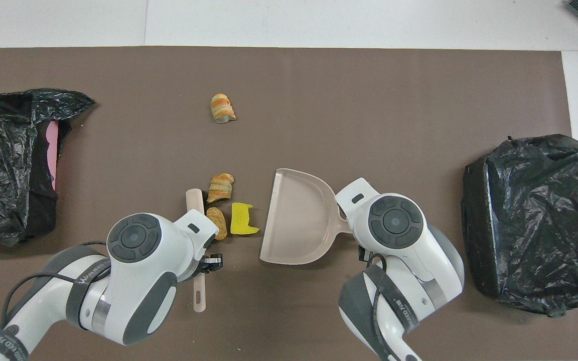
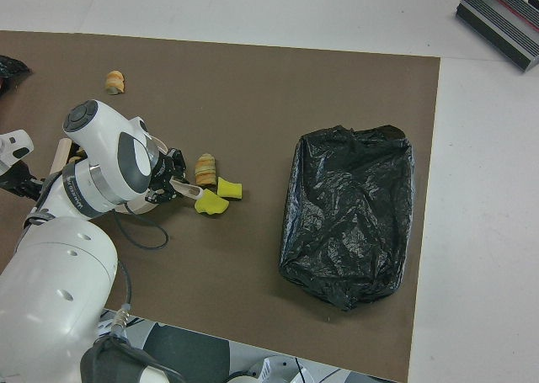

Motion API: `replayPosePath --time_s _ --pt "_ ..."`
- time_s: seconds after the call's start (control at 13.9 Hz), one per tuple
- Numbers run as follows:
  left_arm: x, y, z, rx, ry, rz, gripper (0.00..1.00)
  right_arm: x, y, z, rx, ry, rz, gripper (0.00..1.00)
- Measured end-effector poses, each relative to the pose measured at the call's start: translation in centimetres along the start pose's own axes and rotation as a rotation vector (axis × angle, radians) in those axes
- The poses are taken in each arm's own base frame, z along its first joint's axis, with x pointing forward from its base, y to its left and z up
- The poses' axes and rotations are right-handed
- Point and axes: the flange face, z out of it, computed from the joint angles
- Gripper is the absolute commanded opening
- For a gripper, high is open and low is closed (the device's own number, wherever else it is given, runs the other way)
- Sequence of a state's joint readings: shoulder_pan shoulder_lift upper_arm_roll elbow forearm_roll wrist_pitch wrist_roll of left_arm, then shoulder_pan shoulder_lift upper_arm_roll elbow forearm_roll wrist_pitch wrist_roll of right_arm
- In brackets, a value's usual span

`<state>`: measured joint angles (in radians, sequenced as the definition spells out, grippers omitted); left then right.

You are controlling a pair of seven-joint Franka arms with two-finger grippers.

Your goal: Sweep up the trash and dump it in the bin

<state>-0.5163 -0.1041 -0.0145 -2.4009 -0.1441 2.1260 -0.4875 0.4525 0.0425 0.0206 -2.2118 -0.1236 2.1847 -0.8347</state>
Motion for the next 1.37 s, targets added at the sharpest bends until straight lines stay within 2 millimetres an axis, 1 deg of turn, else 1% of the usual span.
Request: replayPosePath --time_s 0.29,0.43,0.65,0.87,1.08,1.23,1.3,1.37 --pt "-0.1 0.3 0.0 0.001 0.001 0.010 0.00 0.2 -0.1 0.0 -0.001 0.000 -0.004 0.00" --pt "-0.4 0.9 -0.1 0.002 0.004 0.042 0.00 0.4 -0.3 -0.1 -0.001 0.000 -0.009 0.00" --pt "-0.9 2.6 -0.6 -0.005 0.024 0.174 0.00 0.5 -0.4 -0.1 -0.002 0.000 -0.011 0.00" --pt "-2.1 5.3 -0.7 -0.048 0.042 0.294 0.00 0.5 -0.4 -0.1 -0.002 0.000 -0.012 0.00" --pt "-4.1 8.7 -1.3 -0.082 0.061 0.360 0.00 0.5 -0.4 -0.1 -0.002 0.000 -0.011 0.00" --pt "-5.6 11.5 -2.5 -0.125 0.068 0.394 0.00 0.5 -0.4 -0.1 -0.002 0.000 -0.011 0.00" --pt "-5.8 12.7 -3.3 -0.154 0.066 0.396 0.00 0.5 -0.4 -0.1 -0.002 0.000 -0.011 0.00" --pt "-5.6 13.6 -4.3 -0.181 0.054 0.388 0.00 0.5 -0.4 -0.1 -0.002 0.000 -0.011 0.00"
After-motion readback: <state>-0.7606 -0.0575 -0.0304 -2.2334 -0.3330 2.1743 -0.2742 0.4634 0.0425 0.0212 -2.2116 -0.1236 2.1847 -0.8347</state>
